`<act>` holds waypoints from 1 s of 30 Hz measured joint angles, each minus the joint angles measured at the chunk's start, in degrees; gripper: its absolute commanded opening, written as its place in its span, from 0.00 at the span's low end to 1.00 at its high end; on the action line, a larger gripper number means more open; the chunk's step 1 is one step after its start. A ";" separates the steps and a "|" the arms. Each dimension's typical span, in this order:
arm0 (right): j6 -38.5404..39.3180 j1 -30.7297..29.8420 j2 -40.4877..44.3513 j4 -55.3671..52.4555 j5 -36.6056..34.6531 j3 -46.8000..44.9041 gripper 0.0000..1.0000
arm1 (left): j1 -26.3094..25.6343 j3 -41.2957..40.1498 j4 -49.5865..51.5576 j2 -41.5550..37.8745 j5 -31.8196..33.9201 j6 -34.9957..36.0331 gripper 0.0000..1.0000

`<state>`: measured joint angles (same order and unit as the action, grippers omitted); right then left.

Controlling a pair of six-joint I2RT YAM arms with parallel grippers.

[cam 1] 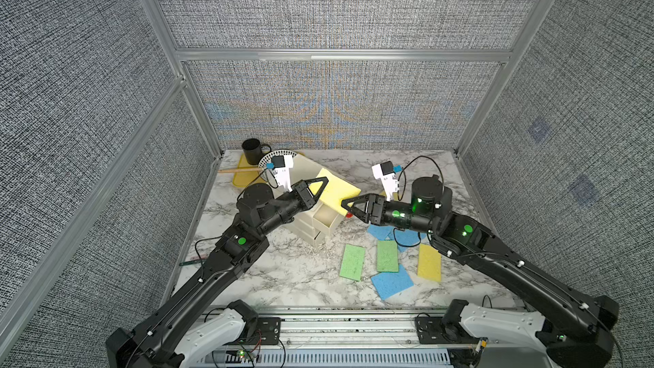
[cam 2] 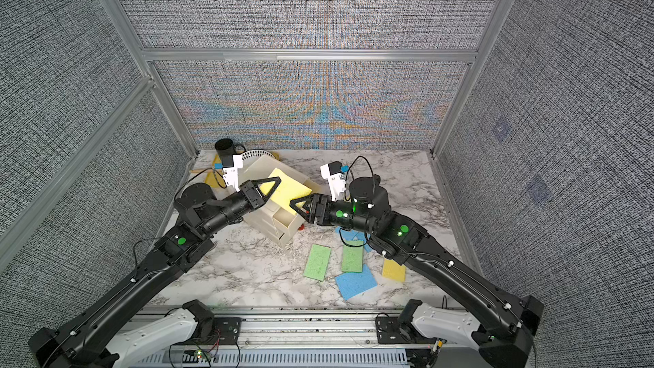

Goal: Please put the sticky notes in the drawer by color
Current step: Pick up the sponge from the center of the board.

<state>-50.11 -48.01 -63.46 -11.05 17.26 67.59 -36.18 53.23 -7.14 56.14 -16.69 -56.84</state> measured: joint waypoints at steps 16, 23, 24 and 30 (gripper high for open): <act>-0.98 0.04 -0.68 -7.37 -8.33 4.48 0.00 | 0.00 9.09 13.64 2.51 2.23 11.65 1.00; -2.78 1.75 -3.10 -24.33 -17.11 10.62 0.00 | 0.00 13.22 28.79 4.74 17.68 32.20 1.00; -3.43 2.16 -4.04 -26.34 -17.77 11.02 0.00 | 0.00 13.16 30.05 5.09 19.47 34.45 1.00; -4.50 4.17 -9.94 -32.54 -16.90 13.49 0.00 | 0.07 10.03 31.65 5.44 23.17 40.63 1.00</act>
<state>-54.61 -43.83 -73.41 -43.59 0.36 81.08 -36.12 63.26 24.51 61.58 6.48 -16.21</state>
